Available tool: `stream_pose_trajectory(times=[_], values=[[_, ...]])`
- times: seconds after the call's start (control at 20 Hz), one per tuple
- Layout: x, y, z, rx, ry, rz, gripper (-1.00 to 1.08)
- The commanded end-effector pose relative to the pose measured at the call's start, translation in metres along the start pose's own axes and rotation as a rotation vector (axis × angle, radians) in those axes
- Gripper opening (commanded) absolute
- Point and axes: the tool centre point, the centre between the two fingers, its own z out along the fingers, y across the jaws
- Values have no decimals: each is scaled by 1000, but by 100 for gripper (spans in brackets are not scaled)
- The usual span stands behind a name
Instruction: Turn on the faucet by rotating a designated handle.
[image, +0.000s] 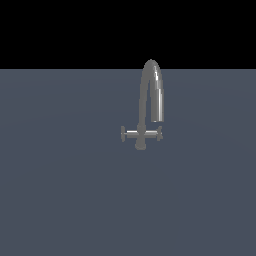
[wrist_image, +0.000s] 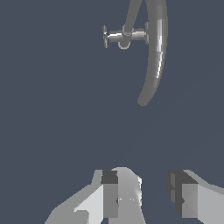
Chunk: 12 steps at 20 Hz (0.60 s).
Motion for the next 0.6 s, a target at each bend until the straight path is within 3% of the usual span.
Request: stream_pose_trajectory(times=[0.0,0.05,0.15,0.2,0.25,0.3,0.35,0.4,0.5,0.55], values=[[5,20,40,-10,-61,78,-2],[4,40,61,11,-97,169,-16],[13,55,72,6,-101,197,-21],[23,81,71,14,-90,281,6],[32,79,80,-11,-82,284,16],[26,98,105,24,-125,335,21],[42,104,101,48,-91,331,25],[52,131,101,37,-72,429,27],[58,139,116,14,-73,451,34],[75,139,106,-5,-42,465,30]])
